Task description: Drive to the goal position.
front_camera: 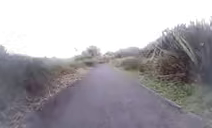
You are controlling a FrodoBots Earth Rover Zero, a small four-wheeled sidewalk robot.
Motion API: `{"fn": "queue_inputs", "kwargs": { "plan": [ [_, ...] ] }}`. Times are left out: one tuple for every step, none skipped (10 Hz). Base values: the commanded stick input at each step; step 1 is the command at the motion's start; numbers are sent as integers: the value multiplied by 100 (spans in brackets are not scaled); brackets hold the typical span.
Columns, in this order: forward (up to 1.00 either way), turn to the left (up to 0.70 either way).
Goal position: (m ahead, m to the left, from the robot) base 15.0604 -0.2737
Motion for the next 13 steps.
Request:
{"fn": "queue_inputs", "kwargs": {
  "plan": [
    [70,-1],
    [70,-5],
    [70,-9],
    [70,-35],
    [70,-35],
    [70,-35],
    [70,-35],
    [70,-35],
    [70,-35],
    [70,-26],
    [70,-14],
    [70,-1],
    [70,0]
  ]
}}
